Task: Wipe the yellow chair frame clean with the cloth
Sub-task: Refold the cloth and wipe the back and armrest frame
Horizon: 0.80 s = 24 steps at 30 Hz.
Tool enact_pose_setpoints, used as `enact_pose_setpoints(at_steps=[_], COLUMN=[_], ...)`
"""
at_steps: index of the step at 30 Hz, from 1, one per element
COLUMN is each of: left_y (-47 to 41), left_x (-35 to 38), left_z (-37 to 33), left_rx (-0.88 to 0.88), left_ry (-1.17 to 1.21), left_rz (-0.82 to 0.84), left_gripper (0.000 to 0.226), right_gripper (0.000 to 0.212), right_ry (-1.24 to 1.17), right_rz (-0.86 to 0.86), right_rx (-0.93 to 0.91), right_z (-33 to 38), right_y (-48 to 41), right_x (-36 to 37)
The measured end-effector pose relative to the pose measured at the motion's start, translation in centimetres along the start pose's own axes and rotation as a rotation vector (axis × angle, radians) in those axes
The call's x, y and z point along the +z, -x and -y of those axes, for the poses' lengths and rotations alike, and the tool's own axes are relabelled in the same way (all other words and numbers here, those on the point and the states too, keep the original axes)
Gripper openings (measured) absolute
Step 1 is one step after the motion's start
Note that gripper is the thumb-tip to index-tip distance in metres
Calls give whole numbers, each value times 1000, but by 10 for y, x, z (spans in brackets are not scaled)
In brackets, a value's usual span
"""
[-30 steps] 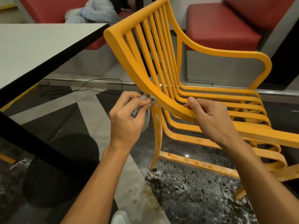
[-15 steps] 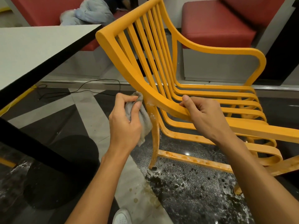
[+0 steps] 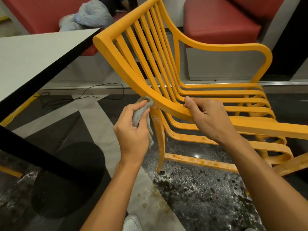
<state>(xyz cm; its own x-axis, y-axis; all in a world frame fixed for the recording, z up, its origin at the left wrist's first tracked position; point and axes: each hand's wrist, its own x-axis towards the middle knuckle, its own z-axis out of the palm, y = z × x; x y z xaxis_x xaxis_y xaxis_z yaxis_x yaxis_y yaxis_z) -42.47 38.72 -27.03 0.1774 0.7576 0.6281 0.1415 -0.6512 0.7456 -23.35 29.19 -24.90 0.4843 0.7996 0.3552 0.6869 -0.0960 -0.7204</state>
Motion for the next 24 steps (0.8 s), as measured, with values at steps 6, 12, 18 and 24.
enact_pose_setpoints(at_steps=[6, 12, 18, 24], left_y=[-4, -2, -11, -2], left_x=[6, 6, 2, 8], left_z=[11, 13, 13, 15], left_rx=[86, 152, 143, 167], left_ry=[-84, -118, -112, -116], left_rz=[-68, -27, -108, 3], left_gripper=[17, 18, 19, 18], right_gripper=[51, 51, 51, 51], right_ry=[3, 21, 25, 46], right_rz=[5, -2, -16, -6], right_rx=[-7, -27, -55, -52], right_z=[1, 1, 0, -1], right_y=[0, 1, 2, 2], right_x=[1, 3, 3, 3])
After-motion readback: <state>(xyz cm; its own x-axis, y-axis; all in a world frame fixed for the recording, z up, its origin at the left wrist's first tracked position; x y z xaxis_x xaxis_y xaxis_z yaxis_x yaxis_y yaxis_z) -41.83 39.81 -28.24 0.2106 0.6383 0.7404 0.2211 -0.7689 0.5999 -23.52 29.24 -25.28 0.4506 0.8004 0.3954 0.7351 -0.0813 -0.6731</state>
